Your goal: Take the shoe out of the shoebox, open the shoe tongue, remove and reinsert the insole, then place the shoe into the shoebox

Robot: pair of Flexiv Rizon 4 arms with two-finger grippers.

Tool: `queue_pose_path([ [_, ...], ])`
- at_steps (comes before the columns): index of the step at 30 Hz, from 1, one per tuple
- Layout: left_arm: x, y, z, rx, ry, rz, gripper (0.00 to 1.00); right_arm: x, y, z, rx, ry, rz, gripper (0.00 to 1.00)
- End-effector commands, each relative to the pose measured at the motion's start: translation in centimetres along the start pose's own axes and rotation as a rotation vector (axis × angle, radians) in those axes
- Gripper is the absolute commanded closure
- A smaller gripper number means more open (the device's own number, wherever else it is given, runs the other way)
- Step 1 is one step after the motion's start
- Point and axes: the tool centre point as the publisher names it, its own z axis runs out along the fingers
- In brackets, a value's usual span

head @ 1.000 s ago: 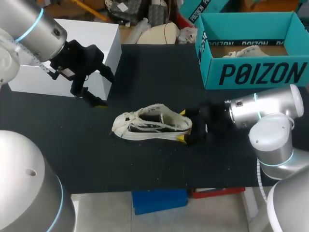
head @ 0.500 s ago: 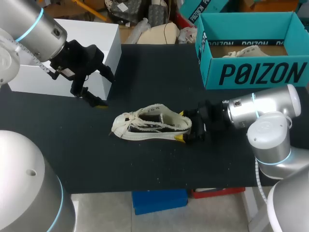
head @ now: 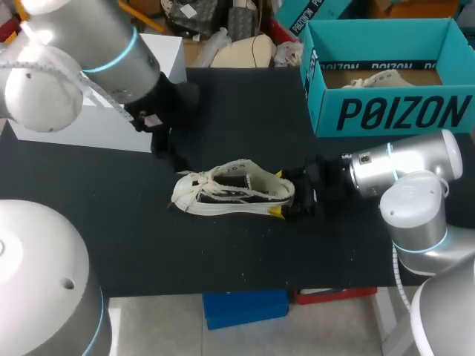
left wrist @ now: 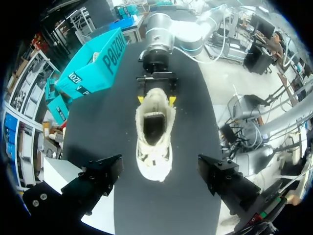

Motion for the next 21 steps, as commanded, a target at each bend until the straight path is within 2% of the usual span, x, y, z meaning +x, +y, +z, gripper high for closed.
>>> queue_pose_path([
  [1,-2.13,-2.32,3.24,-0.272,0.083,-0.163,0.00,-0.13,-0.15,0.32,0.003,-0.002,0.001,1.00],
  [2,-2.15,-2.37,3.31,-0.253,0.118,-0.177,0.00,-0.13,-0.15,0.32,0.003,-0.002,0.001,1.00],
  [16,-2.15,-2.37,3.31,-0.253,0.118,-0.177,0.00,-0.13,-0.15,0.32,0.003,-0.002,0.001,1.00],
  [21,-2.61,-3.03,3.68,-0.477,-0.048,-0.540,0.00,-0.13,-0.15,0.32,0.003,-0.002,0.001,1.00],
])
